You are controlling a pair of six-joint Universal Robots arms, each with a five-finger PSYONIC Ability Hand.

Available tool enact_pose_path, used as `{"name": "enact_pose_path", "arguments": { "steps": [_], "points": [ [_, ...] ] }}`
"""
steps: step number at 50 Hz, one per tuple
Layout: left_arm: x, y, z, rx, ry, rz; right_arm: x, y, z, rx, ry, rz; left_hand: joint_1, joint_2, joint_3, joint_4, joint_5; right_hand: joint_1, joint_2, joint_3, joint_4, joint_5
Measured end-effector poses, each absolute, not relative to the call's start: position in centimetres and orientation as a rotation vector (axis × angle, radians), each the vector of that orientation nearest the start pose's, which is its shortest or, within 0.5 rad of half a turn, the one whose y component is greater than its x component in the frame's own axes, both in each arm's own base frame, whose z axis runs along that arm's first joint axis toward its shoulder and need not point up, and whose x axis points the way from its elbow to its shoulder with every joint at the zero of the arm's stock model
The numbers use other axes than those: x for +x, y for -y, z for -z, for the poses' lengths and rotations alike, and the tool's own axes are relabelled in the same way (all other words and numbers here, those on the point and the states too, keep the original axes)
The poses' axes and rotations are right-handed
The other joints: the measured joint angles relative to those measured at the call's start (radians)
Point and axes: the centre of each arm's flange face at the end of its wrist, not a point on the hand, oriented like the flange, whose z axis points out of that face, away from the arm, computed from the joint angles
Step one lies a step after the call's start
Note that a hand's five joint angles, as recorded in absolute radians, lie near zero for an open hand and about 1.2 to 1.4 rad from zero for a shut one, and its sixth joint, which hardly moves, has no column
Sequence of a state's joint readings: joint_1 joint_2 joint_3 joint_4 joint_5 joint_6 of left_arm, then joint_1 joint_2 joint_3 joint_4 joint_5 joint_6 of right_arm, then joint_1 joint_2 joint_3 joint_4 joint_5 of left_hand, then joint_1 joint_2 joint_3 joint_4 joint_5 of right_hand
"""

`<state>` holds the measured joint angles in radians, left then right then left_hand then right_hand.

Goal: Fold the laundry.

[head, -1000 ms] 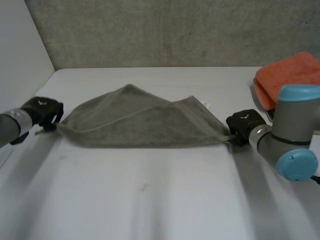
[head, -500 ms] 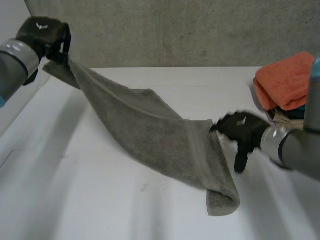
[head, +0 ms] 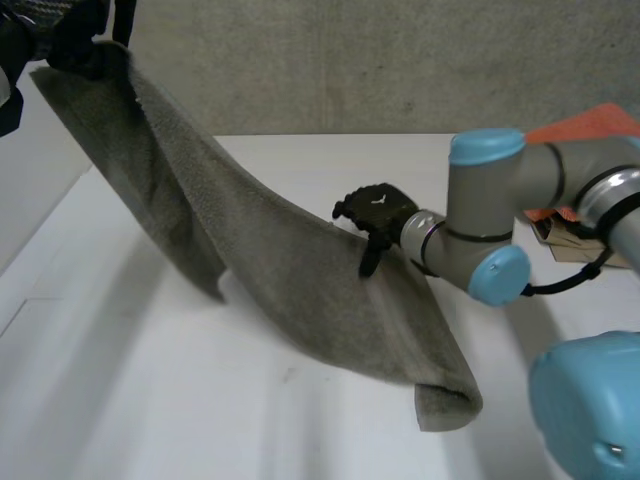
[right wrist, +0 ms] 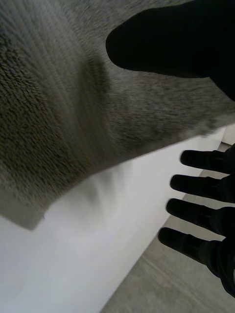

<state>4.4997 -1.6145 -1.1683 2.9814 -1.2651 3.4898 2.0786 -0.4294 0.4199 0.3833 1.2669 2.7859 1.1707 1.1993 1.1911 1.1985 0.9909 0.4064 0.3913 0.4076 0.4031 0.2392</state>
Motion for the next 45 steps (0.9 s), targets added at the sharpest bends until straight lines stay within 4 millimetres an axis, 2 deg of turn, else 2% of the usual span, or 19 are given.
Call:
{"name": "enact_pose_path", "arguments": {
  "steps": [3, 9, 11, 12, 13, 16, 19, 20, 21, 22, 24, 26, 29, 32, 35, 38, 43, 44, 45],
  "points": [
    [-21.7, 27.3, -40.6, 0.904, -1.831, 2.497, 38.1, 35.0, -12.9, -1.165, -2.011, 1.558, 0.0, 0.0, 0.0, 0.0, 0.0, 0.121, 0.13, 0.117, 0.123, 0.118],
    [-20.8, 27.8, -40.8, 0.848, -1.839, 2.505, 38.9, 35.8, -11.4, -1.087, -1.984, 1.601, 0.0, 0.0, 0.0, 0.0, 0.0, 0.38, 0.395, 0.375, 0.378, 0.368],
    [-20.8, 27.9, -40.9, 0.843, -1.841, 2.505, 39.0, 35.8, -11.4, -1.082, -1.98, 1.604, 0.0, 0.0, 0.0, 0.0, 0.0, 0.38, 0.395, 0.375, 0.378, 0.368],
    [-20.5, 28.1, -41.0, 0.823, -1.843, 2.511, 39.3, 36.0, -11.3, -1.062, -1.958, 1.62, 0.0, 0.0, 0.0, 0.0, 0.0, 0.658, 0.668, 0.643, 0.646, 0.637],
    [-20.4, 28.3, -41.1, 0.814, -1.841, 2.516, 39.4, 36.1, -11.5, -1.053, -1.947, 1.632, 0.0, 0.0, 0.0, 0.0, 0.0, 0.723, 0.747, 0.721, 0.721, 0.712],
    [-20.2, 28.6, -41.5, 0.793, -1.821, 2.535, 39.4, 36.9, -12.7, -1.015, -1.912, 1.705, 0.0, 0.0, 0.0, 0.0, 0.0, 0.734, 0.784, 0.774, 0.787, 0.754],
    [-20.0, 29.3, -42.1, 0.766, -1.787, 2.561, 38.5, 39.2, -16.6, -0.904, -1.841, 1.902, 0.0, 0.0, 0.0, 0.0, 0.0, 0.734, 0.784, 0.776, 0.79, 0.754],
    [-20.0, 29.4, -42.2, 0.761, -1.781, 2.564, 38.3, 39.5, -17.3, -0.886, -1.83, 1.93, 0.0, 0.0, 0.0, 0.0, 0.0, 0.734, 0.784, 0.776, 0.79, 0.754],
    [-19.9, 29.9, -42.5, 0.748, -1.768, 2.572, 37.7, 40.3, -19.1, -0.834, -1.794, 2.009, 0.0, 0.0, 0.0, 0.0, 0.0, 0.734, 0.784, 0.776, 0.79, 0.754],
    [-19.8, 30.3, -42.7, 0.735, -1.756, 2.578, 36.6, 41.4, -22.3, -0.751, -1.729, 2.124, 0.0, 0.0, 0.0, 0.0, 0.0, 0.734, 0.784, 0.776, 0.79, 0.754],
    [-19.8, 31.1, -43.1, 0.712, -1.738, 2.586, 35.2, 42.3, -26.1, -0.654, -1.642, 2.242, 0.0, 0.0, 0.0, 0.0, 0.0, 0.734, 0.784, 0.776, 0.79, 0.754],
    [-19.8, 31.8, -43.6, 0.684, -1.718, 2.597, 33.7, 42.6, -30.3, -0.564, -1.538, 2.34, 0.0, 0.0, 0.0, 0.0, 0.0, 0.734, 0.784, 0.776, 0.79, 0.754],
    [-19.9, 32.4, -44.1, 0.654, -1.706, 2.604, 32.0, 42.2, -34.2, -0.501, -1.447, 2.404, 0.0, 0.0, 0.0, 0.0, 0.0, 0.734, 0.784, 0.776, 0.79, 0.754],
    [-20.1, 32.8, -44.0, 0.639, -1.723, 2.596, 30.6, 41.2, -36.1, -0.493, -1.435, 2.416, 0.0, 0.0, 0.0, 0.0, 0.0, 0.734, 0.784, 0.776, 0.79, 0.754],
    [-20.4, 32.9, -43.3, 0.639, -1.759, 2.575, 29.6, 39.9, -36.4, -0.528, -1.485, 2.4, 0.0, 0.0, 0.0, 0.0, 0.0, 0.734, 0.784, 0.776, 0.79, 0.754],
    [-20.4, 33.1, -42.1, 0.645, -1.81, 2.539, 28.6, 38.7, -35.6, -0.587, -1.557, 2.376, 0.0, 0.0, 0.0, 0.0, 0.0, 0.734, 0.784, 0.776, 0.79, 0.754],
    [-20.0, 33.7, -38.0, 0.683, -1.949, 2.418, 26.5, 36.0, -31.5, -0.77, -1.757, 2.266, 0.0, 0.0, 0.0, 0.0, 0.0, 0.734, 0.784, 0.777, 0.791, 0.754],
    [-19.9, 33.8, -36.6, 0.705, -1.986, 2.38, 26.0, 35.4, -30.1, -0.816, -1.809, 2.221, 0.0, 0.0, 0.0, 0.0, 0.0, 0.734, 0.784, 0.778, 0.791, 0.756],
    [-19.9, 33.8, -36.6, 0.705, -1.986, 2.38, 26.0, 35.4, -30.1, -0.816, -1.809, 2.221, 0.0, 0.0, 0.0, 0.0, 0.0, 0.734, 0.784, 0.778, 0.791, 0.756]
  ]
}}
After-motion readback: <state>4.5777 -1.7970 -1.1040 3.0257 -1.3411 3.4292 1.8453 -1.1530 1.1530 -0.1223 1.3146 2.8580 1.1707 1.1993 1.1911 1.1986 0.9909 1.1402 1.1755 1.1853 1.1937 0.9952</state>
